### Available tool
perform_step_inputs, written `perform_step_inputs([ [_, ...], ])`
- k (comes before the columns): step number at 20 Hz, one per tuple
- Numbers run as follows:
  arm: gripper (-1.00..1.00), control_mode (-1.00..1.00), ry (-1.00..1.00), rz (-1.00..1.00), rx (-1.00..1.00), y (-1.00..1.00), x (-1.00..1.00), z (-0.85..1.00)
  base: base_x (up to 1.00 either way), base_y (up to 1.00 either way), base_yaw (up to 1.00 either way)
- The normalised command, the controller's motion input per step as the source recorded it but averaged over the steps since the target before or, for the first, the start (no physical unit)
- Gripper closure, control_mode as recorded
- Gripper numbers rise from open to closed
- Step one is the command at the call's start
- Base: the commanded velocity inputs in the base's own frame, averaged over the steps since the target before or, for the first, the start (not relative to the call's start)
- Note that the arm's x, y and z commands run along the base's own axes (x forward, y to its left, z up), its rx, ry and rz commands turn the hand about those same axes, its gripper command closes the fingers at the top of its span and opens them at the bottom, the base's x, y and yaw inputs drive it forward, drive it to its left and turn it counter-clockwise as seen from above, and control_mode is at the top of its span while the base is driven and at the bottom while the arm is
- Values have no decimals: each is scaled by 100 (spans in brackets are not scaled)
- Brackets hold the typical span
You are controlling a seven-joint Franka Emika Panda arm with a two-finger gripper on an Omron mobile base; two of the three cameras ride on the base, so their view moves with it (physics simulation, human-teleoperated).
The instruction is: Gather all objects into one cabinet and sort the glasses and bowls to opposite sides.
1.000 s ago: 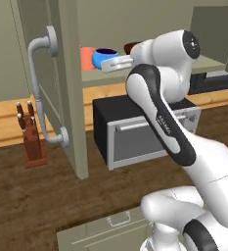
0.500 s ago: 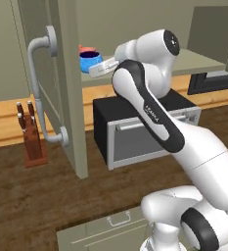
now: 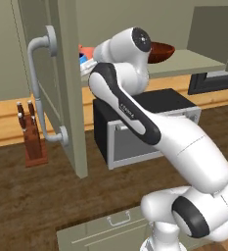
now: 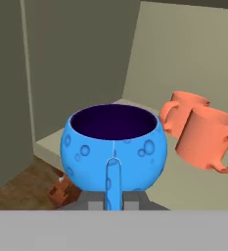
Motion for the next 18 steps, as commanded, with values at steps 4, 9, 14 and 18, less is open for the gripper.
perform_step_inputs([
  [4,100,-100,0,0,-5,7,39,-19,0,0,0],
  [9,100,-100,0,-1,0,4,25,-1,0,0,0],
  [14,100,-100,0,-9,0,1,36,0,0,0,0],
  [18,100,-100,1,-15,0,0,32,-2,0,0,0],
])
